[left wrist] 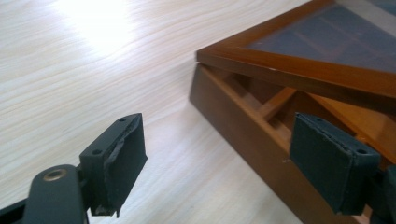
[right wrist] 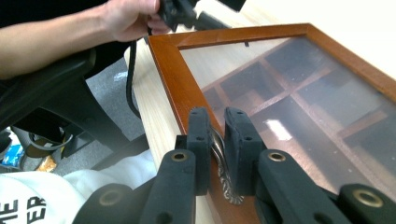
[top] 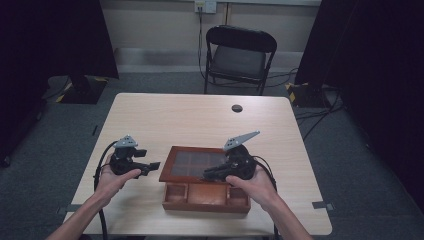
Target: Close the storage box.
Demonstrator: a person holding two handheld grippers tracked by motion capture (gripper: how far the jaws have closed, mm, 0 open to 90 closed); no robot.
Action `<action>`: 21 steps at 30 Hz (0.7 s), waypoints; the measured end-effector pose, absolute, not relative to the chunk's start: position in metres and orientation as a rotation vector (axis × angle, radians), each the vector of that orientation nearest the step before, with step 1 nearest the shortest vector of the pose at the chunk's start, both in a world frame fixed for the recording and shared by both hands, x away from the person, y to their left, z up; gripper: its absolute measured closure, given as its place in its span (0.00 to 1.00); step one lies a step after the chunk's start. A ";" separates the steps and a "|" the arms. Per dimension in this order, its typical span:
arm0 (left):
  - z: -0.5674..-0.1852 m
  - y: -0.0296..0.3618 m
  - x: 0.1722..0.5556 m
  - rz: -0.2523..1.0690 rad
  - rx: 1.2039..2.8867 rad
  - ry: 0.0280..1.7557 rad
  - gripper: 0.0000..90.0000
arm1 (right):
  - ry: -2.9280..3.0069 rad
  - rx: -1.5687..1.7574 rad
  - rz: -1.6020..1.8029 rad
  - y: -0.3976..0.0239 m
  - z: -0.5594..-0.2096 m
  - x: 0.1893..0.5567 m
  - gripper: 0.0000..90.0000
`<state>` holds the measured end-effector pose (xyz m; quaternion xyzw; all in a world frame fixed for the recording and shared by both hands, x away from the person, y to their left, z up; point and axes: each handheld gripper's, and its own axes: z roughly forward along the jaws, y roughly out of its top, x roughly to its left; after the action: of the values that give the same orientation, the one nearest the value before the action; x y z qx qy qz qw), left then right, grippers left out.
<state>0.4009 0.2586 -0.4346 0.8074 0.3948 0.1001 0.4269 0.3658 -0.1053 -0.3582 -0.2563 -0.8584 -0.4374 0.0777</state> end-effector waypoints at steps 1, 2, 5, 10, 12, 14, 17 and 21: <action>-0.435 0.260 0.402 0.249 2.012 1.000 0.20 | -2.579 -0.765 -1.307 -0.105 -0.359 0.364 0.91; -0.435 0.260 0.402 0.249 2.012 1.000 0.20 | -2.579 -0.765 -1.307 -0.105 -0.359 0.364 0.91; -0.437 0.263 0.405 0.248 2.016 1.015 0.20 | -2.590 -0.763 -1.298 -0.105 -0.365 0.360 0.91; -0.433 0.270 0.408 0.249 2.048 1.014 0.20 | -2.617 -0.775 -1.270 -0.104 -0.374 0.352 0.90; -0.434 0.274 0.407 0.249 2.047 1.026 0.20 | -2.632 -0.767 -1.258 -0.103 -0.379 0.350 0.90; -0.435 0.276 0.406 0.245 2.042 1.030 0.20 | -2.638 -0.764 -1.250 -0.102 -0.381 0.349 0.90; -0.442 0.282 0.407 0.240 2.050 1.053 0.20 | -2.633 -0.738 -1.279 -0.102 -0.391 0.345 0.91; -0.445 0.283 0.409 0.231 2.050 1.073 0.20 | -2.631 -0.738 -1.249 -0.101 -0.400 0.344 0.91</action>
<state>0.4091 0.2830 -0.4451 0.8091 0.4234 0.0911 0.3971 0.3443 -0.1014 -0.3999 -0.2451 -0.8736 -0.4148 0.0685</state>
